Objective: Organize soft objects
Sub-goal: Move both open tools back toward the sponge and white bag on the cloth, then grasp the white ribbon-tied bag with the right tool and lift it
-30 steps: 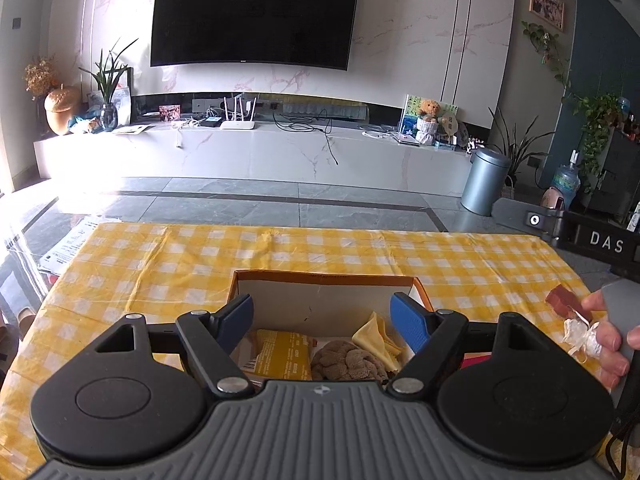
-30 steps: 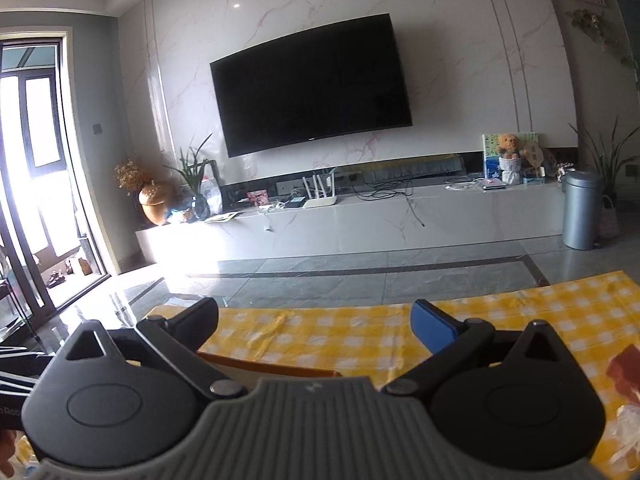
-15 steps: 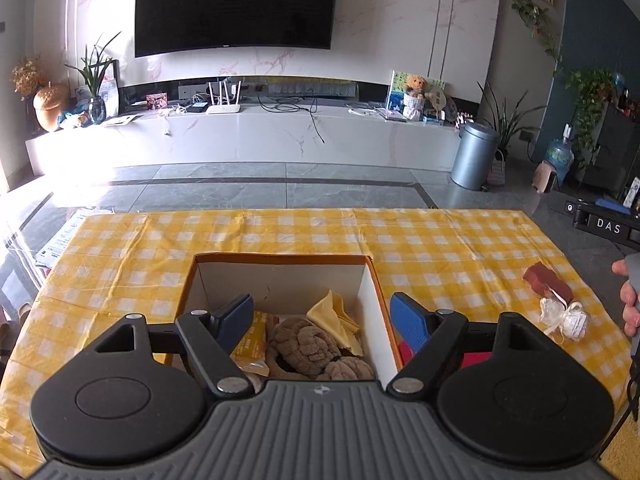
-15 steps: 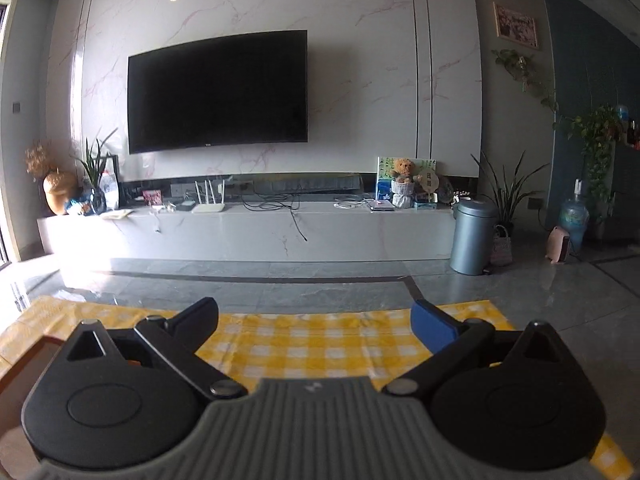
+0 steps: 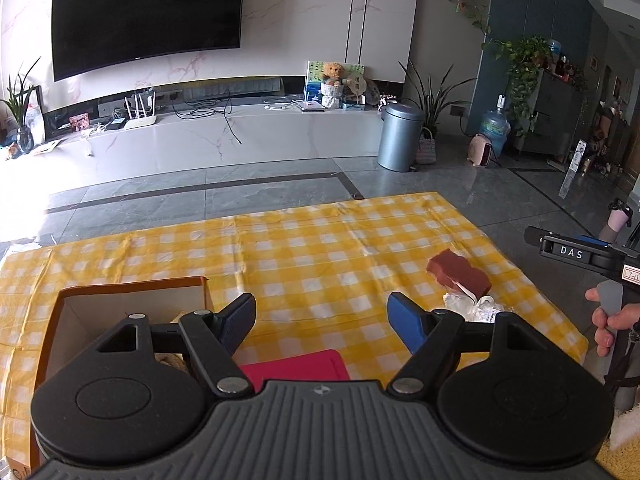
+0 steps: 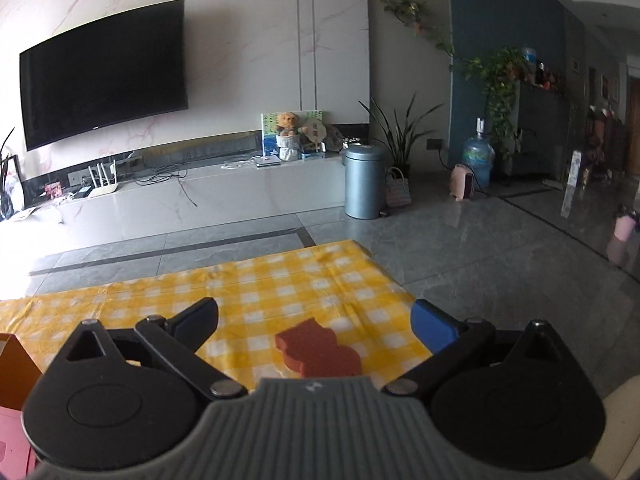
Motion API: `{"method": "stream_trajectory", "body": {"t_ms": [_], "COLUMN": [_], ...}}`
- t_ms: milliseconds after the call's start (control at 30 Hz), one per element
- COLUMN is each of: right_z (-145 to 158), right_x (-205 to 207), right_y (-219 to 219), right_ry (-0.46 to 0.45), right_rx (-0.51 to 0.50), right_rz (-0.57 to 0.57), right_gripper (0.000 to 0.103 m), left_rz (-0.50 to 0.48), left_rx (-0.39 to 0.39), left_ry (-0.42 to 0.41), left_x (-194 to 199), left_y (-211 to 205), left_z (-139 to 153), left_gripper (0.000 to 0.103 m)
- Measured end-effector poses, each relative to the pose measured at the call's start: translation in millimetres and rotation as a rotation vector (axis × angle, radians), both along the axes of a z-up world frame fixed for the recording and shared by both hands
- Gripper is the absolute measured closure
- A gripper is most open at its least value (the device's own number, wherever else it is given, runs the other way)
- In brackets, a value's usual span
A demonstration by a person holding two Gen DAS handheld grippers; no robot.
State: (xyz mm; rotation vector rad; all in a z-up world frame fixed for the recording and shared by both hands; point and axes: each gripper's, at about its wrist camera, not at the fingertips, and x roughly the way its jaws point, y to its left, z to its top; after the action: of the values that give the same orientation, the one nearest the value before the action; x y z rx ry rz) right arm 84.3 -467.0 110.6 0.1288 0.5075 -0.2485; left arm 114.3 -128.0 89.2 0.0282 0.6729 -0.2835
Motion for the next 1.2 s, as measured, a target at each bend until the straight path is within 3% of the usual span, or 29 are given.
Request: {"method": "stream_trajectory", "body": {"t_ms": [133,300,500,867,933,1000,1100,1200], "right_z": [-17.2,-48.6,-104.0,-143.5,-149.3,-155.5,-158.3,-158.5], "right_x": [-0.2,14.4,36.7,65.2,67.5,72.0,74.2,69.6], "right_y": [-8.6,-11.5,34.2,28.8,21.5,11.7,0.1,1.8], "right_ry": [0.069,0.177,0.361,0.504,0.520,0.555,0.581,0.593], "right_rx": [-0.003,-0.033,-0.337,-0.371,-0.329,-0.263,-0.181,-0.188], "right_rz": [-0.056,0.012,0.261,0.296,0.308,0.287,0.253,0.277], "right_gripper": [0.003,0.003,0.003,0.003,0.014,0.041,0.055,0.063], "left_rz": [-0.015,-0.035,-0.031,-0.014,-0.004,-0.006,-0.020,-0.058], "left_rx": [0.012,0.042,0.093,0.084,0.095,0.103,0.126,0.182], "left_ry": [0.029,0.078,0.117,0.219,0.218,0.220,0.220,0.215], "left_x": [7.4,13.8,22.4,40.5,39.8,38.2,35.4,33.1], "left_y": [-23.1,-47.8,-58.3,-61.5,-61.7,-62.7,-66.3,-76.5], "left_z": [-15.9,-37.7,-55.4,-73.7,-73.5,-73.7,-73.4,-69.7], "left_gripper": [0.015,0.015,0.015,0.015,0.015,0.015,0.015,0.015]}}
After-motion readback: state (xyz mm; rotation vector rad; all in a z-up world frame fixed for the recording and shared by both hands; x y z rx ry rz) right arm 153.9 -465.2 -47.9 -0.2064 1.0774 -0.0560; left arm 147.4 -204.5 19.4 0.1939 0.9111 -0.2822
